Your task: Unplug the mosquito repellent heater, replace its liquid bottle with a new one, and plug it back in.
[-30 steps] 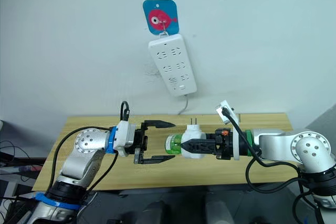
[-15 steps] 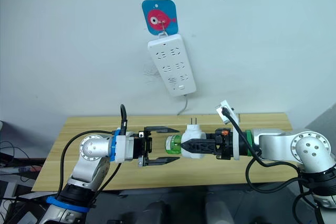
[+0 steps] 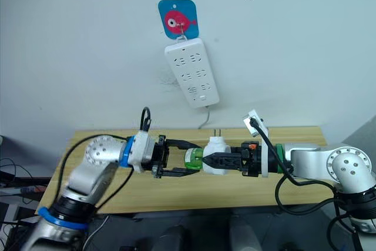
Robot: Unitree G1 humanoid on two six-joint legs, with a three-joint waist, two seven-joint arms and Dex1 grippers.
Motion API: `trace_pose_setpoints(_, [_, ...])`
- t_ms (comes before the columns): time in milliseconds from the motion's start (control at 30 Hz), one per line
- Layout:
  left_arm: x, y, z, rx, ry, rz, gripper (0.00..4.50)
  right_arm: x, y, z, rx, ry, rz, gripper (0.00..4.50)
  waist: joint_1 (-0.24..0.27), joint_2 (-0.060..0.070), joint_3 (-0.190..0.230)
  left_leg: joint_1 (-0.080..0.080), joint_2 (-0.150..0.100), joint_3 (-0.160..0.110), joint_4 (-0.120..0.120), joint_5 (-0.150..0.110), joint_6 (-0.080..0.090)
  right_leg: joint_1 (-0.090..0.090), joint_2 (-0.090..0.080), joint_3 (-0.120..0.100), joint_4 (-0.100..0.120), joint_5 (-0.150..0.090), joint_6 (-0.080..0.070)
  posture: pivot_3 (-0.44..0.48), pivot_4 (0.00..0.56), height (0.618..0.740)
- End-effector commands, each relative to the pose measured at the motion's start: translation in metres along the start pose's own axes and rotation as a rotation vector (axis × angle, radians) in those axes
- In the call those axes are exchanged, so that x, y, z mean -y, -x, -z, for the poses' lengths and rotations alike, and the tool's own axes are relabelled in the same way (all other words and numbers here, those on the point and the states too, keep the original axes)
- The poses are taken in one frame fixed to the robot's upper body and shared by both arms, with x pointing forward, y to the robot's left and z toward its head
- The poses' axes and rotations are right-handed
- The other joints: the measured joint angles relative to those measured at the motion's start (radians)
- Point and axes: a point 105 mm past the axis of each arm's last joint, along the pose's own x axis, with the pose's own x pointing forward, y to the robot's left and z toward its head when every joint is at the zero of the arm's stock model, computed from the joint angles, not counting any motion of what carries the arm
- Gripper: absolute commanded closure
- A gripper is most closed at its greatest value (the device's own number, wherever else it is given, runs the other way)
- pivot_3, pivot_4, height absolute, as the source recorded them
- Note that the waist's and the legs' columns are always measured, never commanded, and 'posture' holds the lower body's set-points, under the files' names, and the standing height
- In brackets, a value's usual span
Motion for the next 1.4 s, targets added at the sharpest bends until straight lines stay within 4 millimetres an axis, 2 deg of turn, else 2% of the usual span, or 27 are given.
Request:
trace_pose_setpoints(33, [0.012, 0.009, -0.027, 0.028, 0.407, 0.194, 2.28, -0.006, 0.001, -0.002, -0.007, 0.034, -0.019, 1.43, -0.001, 0.000, 0.000, 0.000, 0.000, 0.000, 0.000, 0.000, 0.000, 0.000, 0.000, 0.000, 0.000, 0.000, 0.000, -0.077, 0.145, 0.740])
trace_pose_setpoints(133, [0.014, 0.016, -0.033, -0.001, 0.535, 0.255, 2.28, -0.007, 0.002, 0.000, -0.016, 0.039, -0.023, 1.43, -0.004, 0.000, 0.000, 0.000, 0.000, 0.000, 0.000, 0.000, 0.000, 0.000, 0.001, 0.000, 0.000, 0.000, 0.000, -0.077, 0.145, 0.740])
trace_pose_setpoints(333, [0.009, 0.032, -0.030, 0.004, 0.690, 0.229, 2.28, -0.007, 0.003, 0.003, -0.022, 0.040, -0.024, 1.43, -0.005, 0.000, 0.000, 0.000, 0.000, 0.000, -0.001, 0.000, 0.000, -0.002, 0.001, 0.000, 0.000, 0.000, 0.000, -0.088, 0.143, 0.740])
trace_pose_setpoints(533, [0.014, 0.036, -0.024, -0.002, 0.682, 0.201, 2.28, -0.005, 0.004, 0.006, -0.027, 0.041, -0.008, 1.43, -0.004, 0.000, 0.000, 0.000, 0.000, 0.000, -0.001, 0.000, 0.000, -0.002, 0.000, 0.001, 0.000, 0.000, 0.000, -0.086, 0.144, 0.740])
trace_pose_setpoints(567, [0.015, 0.038, -0.020, -0.010, 0.658, 0.183, 2.28, 0.000, 0.006, 0.005, -0.025, 0.042, 0.023, 1.43, -0.003, 0.000, 0.000, 0.000, 0.000, 0.000, -0.001, 0.000, 0.000, -0.002, 0.000, 0.001, 0.000, 0.000, 0.000, -0.087, 0.144, 0.740])
trace_pose_setpoints(700, [0.016, 0.047, 0.012, -0.072, 0.508, 0.007, 2.28, 0.057, 0.025, 0.011, -0.044, 0.060, 0.372, 1.43, -0.002, 0.001, 0.000, 0.000, 0.000, 0.000, -0.001, 0.000, 0.000, -0.002, -0.005, 0.003, -0.001, 0.000, -0.002, -0.090, 0.149, 0.740])
trace_pose_setpoints(767, [0.018, 0.047, 0.026, -0.120, 0.379, -0.043, 2.28, 0.084, 0.036, 0.014, -0.047, 0.048, 0.536, 1.43, 0.001, 0.000, 0.000, 0.000, 0.000, 0.000, -0.002, 0.000, 0.000, -0.003, -0.006, 0.004, -0.002, 0.003, -0.005, -0.083, 0.156, 0.740])
trace_pose_setpoints(900, [0.003, 0.038, 0.035, -0.091, 0.178, -0.190, 2.28, 0.128, 0.055, 0.016, -0.079, 0.095, 0.799, 1.43, 0.014, 0.001, 0.001, -0.001, -0.001, 0.002, -0.001, 0.000, -0.001, -0.003, -0.007, 0.004, -0.002, 0.003, -0.006, -0.073, 0.163, 0.740])
trace_pose_setpoints(1000, [0.003, 0.030, 0.040, -0.081, 0.092, -0.228, 2.28, 0.153, 0.065, 0.013, -0.105, 0.147, 0.946, 1.43, 0.019, 0.001, 0.002, 0.000, -0.001, 0.004, 0.000, 0.000, -0.001, -0.002, -0.007, 0.004, -0.002, 0.003, -0.006, -0.061, 0.179, 0.740])
trace_pose_setpoints(1067, [0.006, 0.023, 0.040, -0.060, 0.072, -0.235, 2.28, 0.173, 0.075, 0.011, -0.117, 0.117, 1.058, 1.43, 0.018, 0.002, 0.003, 0.000, -0.001, 0.005, -0.001, 0.000, -0.001, -0.002, -0.007, 0.004, -0.002, 0.003, -0.006, -0.057, 0.186, 0.740])
trace_pose_setpoints(1233, [0.018, 0.010, 0.041, -0.056, 0.028, -0.214, 2.28, 0.206, 0.089, 0.008, -0.136, -0.017, 1.152, 1.43, 0.017, 0.005, 0.010, 0.000, 0.000, 0.005, -0.001, 0.000, 0.000, -0.002, -0.006, 0.004, -0.002, 0.004, -0.006, -0.040, 0.201, 0.740])
trace_pose_setpoints(1400, [0.023, 0.003, 0.039, -0.049, -0.001, -0.209, 2.28, 0.223, 0.093, 0.013, -0.232, -0.036, 1.153, 1.43, 0.019, 0.009, 0.014, -0.001, -0.001, 0.004, -0.002, 0.000, 0.000, -0.002, -0.005, 0.003, -0.001, 0.004, -0.006, -0.017, 0.210, 0.740])
